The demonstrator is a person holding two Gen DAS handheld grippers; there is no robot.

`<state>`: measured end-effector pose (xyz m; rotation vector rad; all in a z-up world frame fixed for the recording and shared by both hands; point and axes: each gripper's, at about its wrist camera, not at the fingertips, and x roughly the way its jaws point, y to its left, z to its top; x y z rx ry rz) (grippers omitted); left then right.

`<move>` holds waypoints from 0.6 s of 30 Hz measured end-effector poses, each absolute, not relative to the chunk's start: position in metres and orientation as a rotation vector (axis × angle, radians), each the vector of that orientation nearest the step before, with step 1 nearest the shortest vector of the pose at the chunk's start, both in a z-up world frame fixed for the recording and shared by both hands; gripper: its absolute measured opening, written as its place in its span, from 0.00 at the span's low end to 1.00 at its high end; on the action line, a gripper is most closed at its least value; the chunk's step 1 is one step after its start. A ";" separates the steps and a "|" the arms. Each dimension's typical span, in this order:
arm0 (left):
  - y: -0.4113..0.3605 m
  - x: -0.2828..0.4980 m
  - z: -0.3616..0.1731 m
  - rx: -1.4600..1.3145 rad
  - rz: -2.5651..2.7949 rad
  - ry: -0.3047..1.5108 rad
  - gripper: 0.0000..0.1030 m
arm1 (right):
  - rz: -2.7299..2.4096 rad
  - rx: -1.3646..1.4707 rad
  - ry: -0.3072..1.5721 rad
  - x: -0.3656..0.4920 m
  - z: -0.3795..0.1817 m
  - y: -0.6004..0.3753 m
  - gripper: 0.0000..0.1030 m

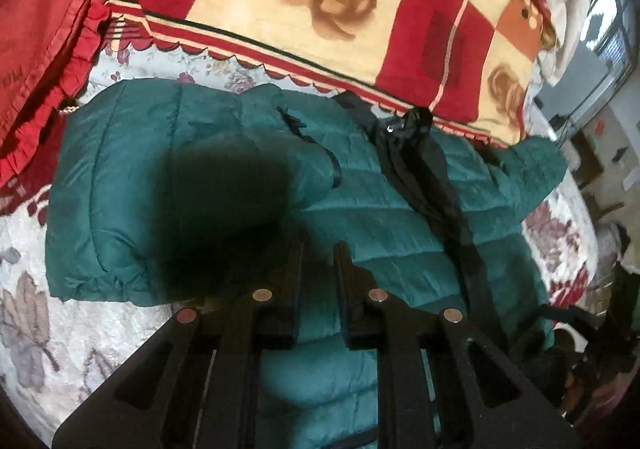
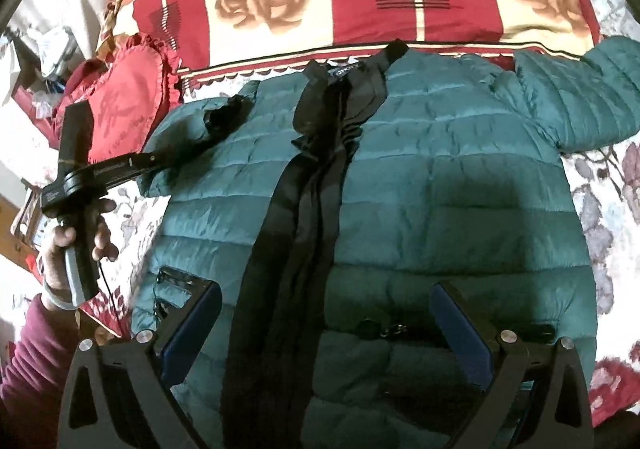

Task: Fold large clothes
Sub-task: 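Lift the held sleeve with the left tool and carry it across the jacket body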

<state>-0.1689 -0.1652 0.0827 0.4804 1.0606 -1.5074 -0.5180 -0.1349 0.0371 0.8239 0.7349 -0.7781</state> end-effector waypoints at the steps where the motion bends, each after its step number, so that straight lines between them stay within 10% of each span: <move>1: -0.166 -0.167 0.084 0.470 -1.512 1.064 0.17 | -0.776 0.829 0.729 -0.519 0.037 -0.135 1.00; 6: -0.167 -0.163 0.102 0.463 -1.550 0.988 0.86 | -0.773 0.864 0.703 -0.522 0.035 -0.138 1.00; 18: -0.186 -0.198 0.084 0.951 -1.381 0.476 0.86 | -0.756 0.884 0.696 -0.523 0.031 -0.138 1.00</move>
